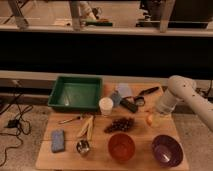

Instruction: Place apple in purple bowl

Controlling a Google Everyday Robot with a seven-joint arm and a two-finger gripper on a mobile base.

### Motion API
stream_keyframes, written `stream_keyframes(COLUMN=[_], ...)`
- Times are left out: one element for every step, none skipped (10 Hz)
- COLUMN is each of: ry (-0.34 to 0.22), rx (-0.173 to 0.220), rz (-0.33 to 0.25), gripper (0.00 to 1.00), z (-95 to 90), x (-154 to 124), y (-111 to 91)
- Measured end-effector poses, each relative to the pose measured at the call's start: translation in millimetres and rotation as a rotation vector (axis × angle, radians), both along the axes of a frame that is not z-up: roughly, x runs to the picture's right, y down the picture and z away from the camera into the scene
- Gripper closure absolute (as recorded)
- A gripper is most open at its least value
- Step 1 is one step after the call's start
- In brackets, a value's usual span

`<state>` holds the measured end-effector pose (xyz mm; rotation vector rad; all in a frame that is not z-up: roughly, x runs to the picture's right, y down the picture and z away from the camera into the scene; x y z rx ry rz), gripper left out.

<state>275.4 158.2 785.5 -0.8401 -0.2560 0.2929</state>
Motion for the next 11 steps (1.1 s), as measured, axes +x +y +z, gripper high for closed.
stream_keyframes(ry=[-0.014, -0.024, -0.029, -0.025, -0.016, -0.011, -0.013, -0.016, -0.013, -0.012, -0.016], rx=[0.02, 0.04, 0.051, 0.054, 0.058, 0.06, 0.059, 0.06, 0.06, 0.06, 0.058], rz=[0.011, 0.013, 0.002, -0.011, -0.024, -0.027, -0.029, -0.031, -0.029, -0.028, -0.029], gripper=[0.82, 0.82, 0.82, 0.82, 0.82, 0.82, 0.82, 0.82, 0.82, 0.82, 0.82], z=[-10.6, -21.5, -32.3, -40.1, -49.1, -52.2, -51.6, -50.7, -51.4, -51.6, -49.9], x=[0.3, 2.4, 6.3, 12.2, 22.7, 26.7, 25.7, 23.7, 25.2, 25.9, 23.9], y=[-7.5, -14.2, -14.2, -10.1, -4.8, -3.2, -3.3, -4.2, -3.7, -3.4, -2.9])
